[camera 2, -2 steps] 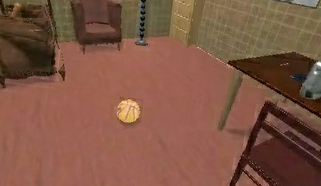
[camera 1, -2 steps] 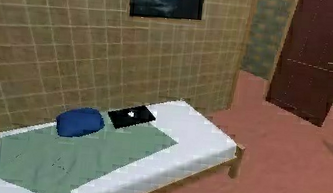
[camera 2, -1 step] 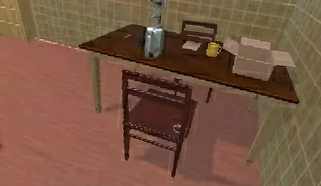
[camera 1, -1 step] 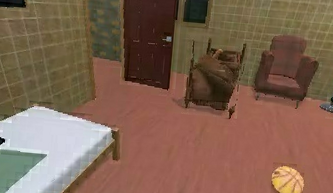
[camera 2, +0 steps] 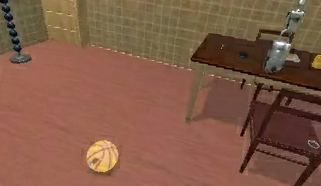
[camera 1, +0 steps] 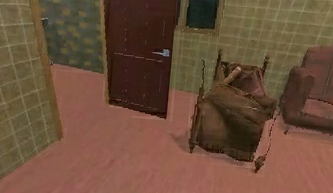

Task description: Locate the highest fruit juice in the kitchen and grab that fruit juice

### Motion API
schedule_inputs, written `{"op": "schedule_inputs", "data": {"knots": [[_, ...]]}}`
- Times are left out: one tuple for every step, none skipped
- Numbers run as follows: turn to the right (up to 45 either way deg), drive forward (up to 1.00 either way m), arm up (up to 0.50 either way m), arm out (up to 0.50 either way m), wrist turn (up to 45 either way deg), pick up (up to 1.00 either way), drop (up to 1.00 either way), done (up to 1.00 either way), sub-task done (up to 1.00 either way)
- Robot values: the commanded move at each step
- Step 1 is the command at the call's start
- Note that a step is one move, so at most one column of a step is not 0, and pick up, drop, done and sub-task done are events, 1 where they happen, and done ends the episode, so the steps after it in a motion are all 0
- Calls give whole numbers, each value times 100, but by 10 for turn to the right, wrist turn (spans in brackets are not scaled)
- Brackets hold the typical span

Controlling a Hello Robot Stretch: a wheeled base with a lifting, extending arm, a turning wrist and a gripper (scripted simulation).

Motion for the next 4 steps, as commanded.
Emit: {"op": "schedule_inputs", "data": {"knots": [[60, 0, 0, 0, 0, 0, 0, 0, 0], [0, 60, 0, 0, 0, 0, 0, 0, 0], [-390, 0, 0, 0, 0, 0, 0, 0, 0], [0, 100, 0, 0, 0, 0, 0, 0, 0]]}}
